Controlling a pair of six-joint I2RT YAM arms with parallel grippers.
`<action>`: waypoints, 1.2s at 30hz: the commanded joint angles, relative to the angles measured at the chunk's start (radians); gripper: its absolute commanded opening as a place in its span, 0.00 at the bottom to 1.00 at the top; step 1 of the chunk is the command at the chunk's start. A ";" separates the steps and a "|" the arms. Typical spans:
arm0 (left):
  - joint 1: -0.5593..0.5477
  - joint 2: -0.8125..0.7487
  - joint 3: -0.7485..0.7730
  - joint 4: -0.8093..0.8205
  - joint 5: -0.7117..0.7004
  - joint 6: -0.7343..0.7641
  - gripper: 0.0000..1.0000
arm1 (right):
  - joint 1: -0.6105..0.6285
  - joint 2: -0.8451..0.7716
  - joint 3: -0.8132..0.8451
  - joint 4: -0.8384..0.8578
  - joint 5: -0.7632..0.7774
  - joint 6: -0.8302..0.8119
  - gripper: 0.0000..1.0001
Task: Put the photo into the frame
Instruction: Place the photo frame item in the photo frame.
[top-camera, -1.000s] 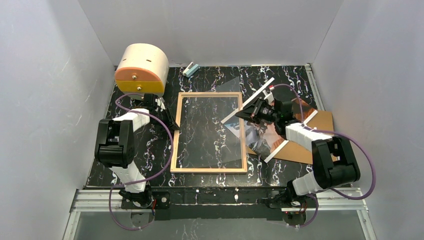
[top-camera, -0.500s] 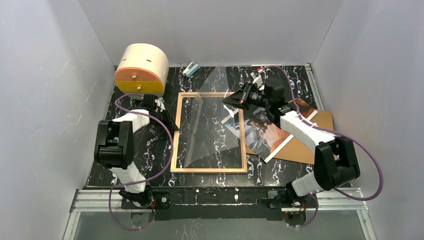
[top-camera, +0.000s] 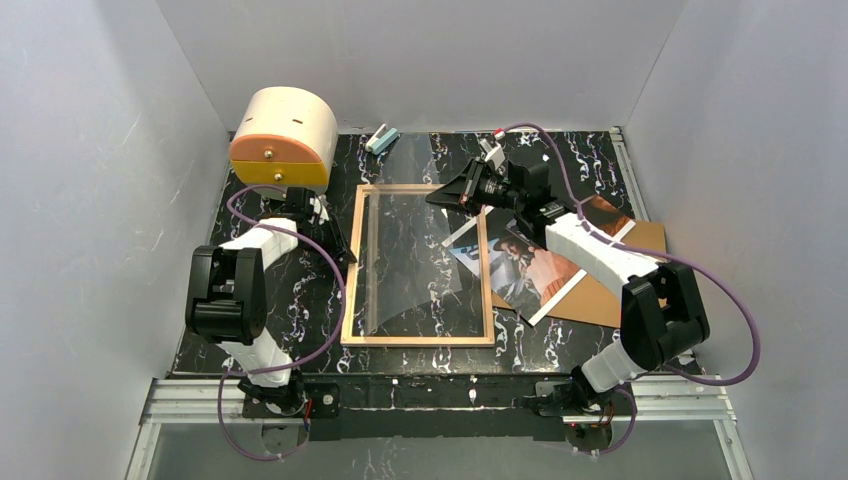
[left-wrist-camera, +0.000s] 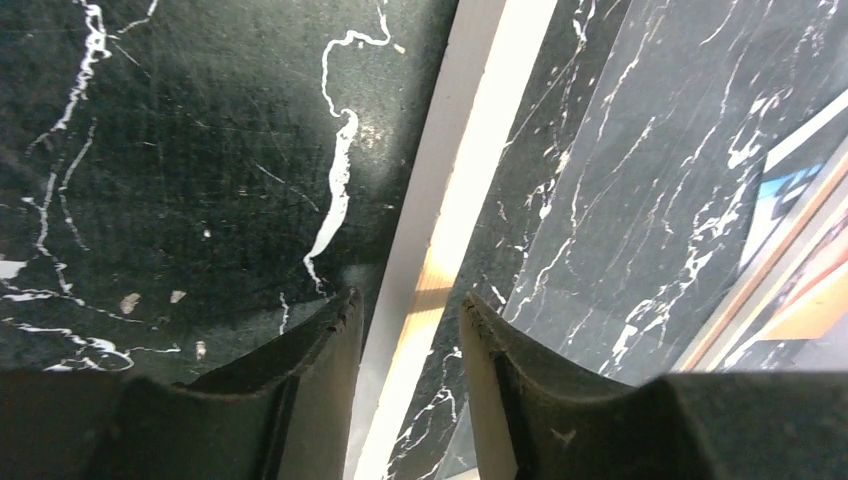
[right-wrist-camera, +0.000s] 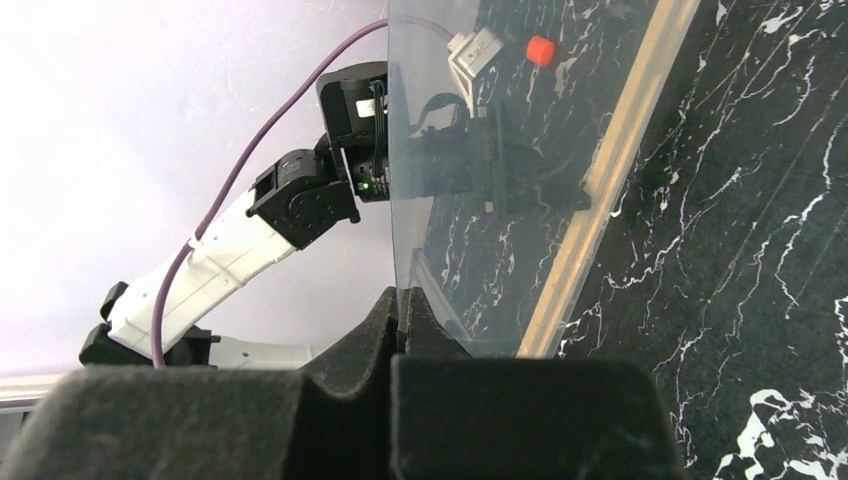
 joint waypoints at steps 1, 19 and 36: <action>-0.002 -0.035 0.024 -0.056 -0.035 0.030 0.35 | 0.022 0.020 0.064 0.031 0.013 0.006 0.01; -0.002 0.035 0.013 -0.032 -0.003 0.031 0.20 | 0.070 -0.011 0.050 -0.046 0.172 0.028 0.01; -0.002 0.055 0.013 -0.030 0.002 0.027 0.22 | 0.080 -0.040 0.012 -0.045 0.214 0.057 0.01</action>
